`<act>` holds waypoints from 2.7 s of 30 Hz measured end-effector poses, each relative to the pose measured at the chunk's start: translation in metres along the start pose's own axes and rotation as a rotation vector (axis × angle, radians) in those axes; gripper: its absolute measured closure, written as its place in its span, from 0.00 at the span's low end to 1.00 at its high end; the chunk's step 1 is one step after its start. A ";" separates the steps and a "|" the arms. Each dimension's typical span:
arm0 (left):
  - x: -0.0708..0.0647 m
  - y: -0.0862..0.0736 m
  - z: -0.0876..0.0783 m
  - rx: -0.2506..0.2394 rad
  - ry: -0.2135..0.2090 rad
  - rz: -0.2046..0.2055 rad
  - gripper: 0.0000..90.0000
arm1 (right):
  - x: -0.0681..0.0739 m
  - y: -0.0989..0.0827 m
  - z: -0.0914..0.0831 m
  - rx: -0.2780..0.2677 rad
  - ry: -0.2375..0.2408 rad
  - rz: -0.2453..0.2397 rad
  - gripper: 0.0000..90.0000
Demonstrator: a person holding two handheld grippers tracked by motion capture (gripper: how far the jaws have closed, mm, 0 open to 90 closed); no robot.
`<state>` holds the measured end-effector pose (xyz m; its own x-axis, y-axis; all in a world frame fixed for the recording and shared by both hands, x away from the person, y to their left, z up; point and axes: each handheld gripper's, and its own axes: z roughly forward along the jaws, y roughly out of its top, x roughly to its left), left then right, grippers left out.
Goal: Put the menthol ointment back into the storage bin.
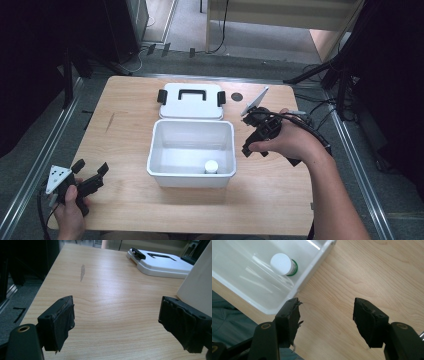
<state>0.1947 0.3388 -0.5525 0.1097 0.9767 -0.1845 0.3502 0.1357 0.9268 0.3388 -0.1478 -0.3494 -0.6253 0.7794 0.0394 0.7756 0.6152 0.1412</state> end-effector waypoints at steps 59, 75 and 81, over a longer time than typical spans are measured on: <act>-0.002 0.000 0.000 -0.001 0.006 0.015 0.15 | -0.096 -0.168 0.124 -0.593 0.040 0.304 0.37; -0.002 0.000 0.000 -0.003 0.007 0.020 0.15 | -0.092 -0.206 0.161 -0.880 -0.046 0.244 0.28; -0.002 -0.001 -0.001 0.000 0.007 0.024 0.15 | -0.092 -0.218 0.163 -0.952 -0.069 0.322 0.29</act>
<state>0.1938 0.3365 -0.5523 0.1117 0.9807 -0.1603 0.3479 0.1125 0.9308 0.2408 -0.3340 -0.5454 -0.3685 0.9155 0.1614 0.4962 0.0468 0.8670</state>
